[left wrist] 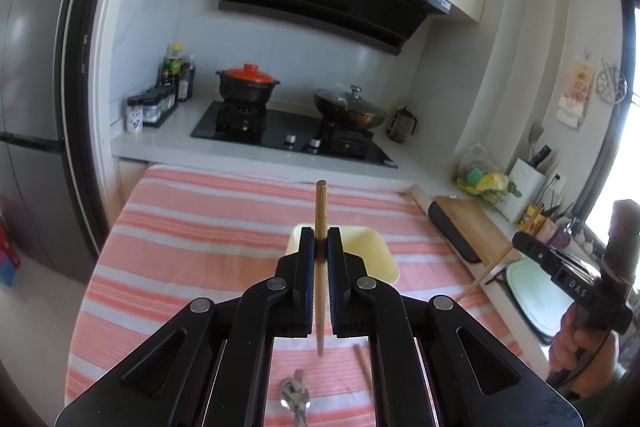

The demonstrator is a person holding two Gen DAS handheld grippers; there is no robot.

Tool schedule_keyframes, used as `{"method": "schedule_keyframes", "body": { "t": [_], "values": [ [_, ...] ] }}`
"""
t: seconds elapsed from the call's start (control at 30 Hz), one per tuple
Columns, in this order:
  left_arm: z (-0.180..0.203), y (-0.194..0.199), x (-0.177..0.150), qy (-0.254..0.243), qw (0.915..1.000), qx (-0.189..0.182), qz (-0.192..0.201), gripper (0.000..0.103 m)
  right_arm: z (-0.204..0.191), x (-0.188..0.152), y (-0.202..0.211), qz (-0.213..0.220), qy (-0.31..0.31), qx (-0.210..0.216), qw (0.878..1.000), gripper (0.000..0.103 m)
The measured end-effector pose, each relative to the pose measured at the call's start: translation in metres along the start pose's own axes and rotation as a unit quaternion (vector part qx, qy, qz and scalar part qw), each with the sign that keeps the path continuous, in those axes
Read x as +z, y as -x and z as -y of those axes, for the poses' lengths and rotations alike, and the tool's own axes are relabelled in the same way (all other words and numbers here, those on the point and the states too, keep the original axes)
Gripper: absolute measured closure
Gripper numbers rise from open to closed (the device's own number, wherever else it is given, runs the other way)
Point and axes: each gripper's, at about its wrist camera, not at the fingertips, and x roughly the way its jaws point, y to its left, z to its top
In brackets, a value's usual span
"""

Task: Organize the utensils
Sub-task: 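Carry the chopsticks over the cream holder and open both grippers to drop them in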

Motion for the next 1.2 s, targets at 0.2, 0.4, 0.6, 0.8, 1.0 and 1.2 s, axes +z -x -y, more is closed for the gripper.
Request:
{"method": "schedule_keyframes", "body": {
  "t": [0.2,0.4,0.6,0.8,1.0,1.2],
  "values": [
    [0.012,-0.041,0.047,0.004,0.999,0.013,0.042,0.099,0.001,0.056,-0.033,0.054,-0.003,-0.018,0.998,0.097],
    [0.007,-0.119,0.033,0.011,0.9994,0.028,-0.018,0.099,0.01,0.052,-0.104,0.025,-0.01,-0.035,0.999,0.097],
    [-0.006,-0.171,-0.005,0.001,0.9943,0.043,-0.098,0.099,0.023,0.016,-0.169,-0.082,-0.028,-0.042,0.995,0.097],
    [-0.016,-0.196,-0.019,0.008,0.9892,0.057,-0.135,0.091,0.024,0.002,-0.187,-0.119,-0.027,-0.039,0.992,0.096],
    [-0.026,-0.165,-0.021,0.029,0.9916,0.052,-0.114,0.041,0.023,0.007,-0.168,-0.108,-0.034,-0.037,0.993,0.055],
    [-0.04,-0.1,-0.06,0.008,0.9912,0.047,-0.124,0.031,0.023,-0.012,-0.116,-0.11,-0.027,-0.023,0.993,0.055]
  ]
}}
